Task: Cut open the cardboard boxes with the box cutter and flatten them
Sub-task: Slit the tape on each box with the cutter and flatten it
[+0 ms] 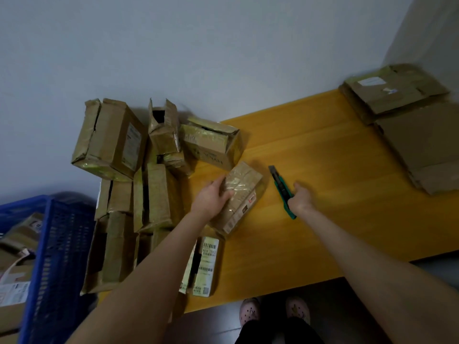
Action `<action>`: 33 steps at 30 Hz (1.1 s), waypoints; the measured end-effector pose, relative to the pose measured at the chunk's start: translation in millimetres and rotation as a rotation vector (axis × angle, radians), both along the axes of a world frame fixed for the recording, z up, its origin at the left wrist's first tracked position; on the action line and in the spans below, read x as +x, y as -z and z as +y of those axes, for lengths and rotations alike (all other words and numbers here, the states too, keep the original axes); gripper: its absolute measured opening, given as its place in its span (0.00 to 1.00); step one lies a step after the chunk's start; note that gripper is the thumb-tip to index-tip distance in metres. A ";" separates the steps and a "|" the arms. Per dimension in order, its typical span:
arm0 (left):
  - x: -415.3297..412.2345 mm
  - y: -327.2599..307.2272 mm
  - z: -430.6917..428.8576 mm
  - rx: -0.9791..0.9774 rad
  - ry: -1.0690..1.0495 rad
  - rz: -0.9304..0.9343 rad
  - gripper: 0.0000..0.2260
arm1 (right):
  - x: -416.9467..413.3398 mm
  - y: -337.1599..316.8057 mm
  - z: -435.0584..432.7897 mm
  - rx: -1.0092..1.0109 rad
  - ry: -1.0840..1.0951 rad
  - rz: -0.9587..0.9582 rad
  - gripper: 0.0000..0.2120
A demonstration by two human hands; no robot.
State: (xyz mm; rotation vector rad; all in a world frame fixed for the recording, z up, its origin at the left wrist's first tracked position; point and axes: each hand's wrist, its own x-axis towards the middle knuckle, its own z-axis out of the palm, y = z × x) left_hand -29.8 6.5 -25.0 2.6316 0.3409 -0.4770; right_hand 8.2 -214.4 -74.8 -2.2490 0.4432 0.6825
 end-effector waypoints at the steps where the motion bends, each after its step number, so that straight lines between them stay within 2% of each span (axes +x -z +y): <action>1: 0.3 -0.1 -1.0 0.002 -0.007 -0.013 0.28 | -0.7 -3.5 1.5 -0.020 -0.017 -0.068 0.26; 4: 6.1 -0.6 -17.2 -0.018 -0.056 -0.050 0.26 | -4.9 -20.2 20.8 0.140 -0.038 -0.207 0.20; 6: 9.2 0.7 -34.3 -0.071 -0.066 -0.066 0.25 | -8.4 -26.3 36.7 0.300 -0.022 -0.092 0.20; 8: 9.5 2.8 -45.6 -0.103 -0.066 -0.070 0.24 | -13.8 -28.6 46.8 0.433 0.069 0.115 0.17; 10: 9.3 5.9 -45.1 -0.120 -0.082 -0.073 0.24 | -17.9 -28.8 50.4 0.500 0.150 0.226 0.17; 15: 4.9 3.0 -37.6 -0.108 -0.028 -0.088 0.28 | -15.7 -25.7 58.7 0.384 0.195 0.128 0.10; 19: 7.7 -2.3 -47.8 0.216 0.081 -0.002 0.37 | -14.3 -26.4 66.7 0.215 0.107 0.063 0.07; 22: 13.8 -4.7 -52.7 0.442 0.153 0.078 0.39 | -14.0 -31.0 70.7 0.148 0.038 0.054 0.07; 25: 19.6 -9.4 -58.5 0.512 0.172 0.081 0.31 | -13.3 -30.6 69.6 0.159 0.034 0.065 0.07; 29: 28.9 -21.5 -48.3 0.323 0.190 0.115 0.12 | -15.1 -30.2 63.4 0.243 0.080 0.085 0.05; 33: 28.3 -23.9 -31.3 0.123 0.163 0.147 0.11 | -15.7 -34.3 61.1 0.282 0.088 0.100 0.02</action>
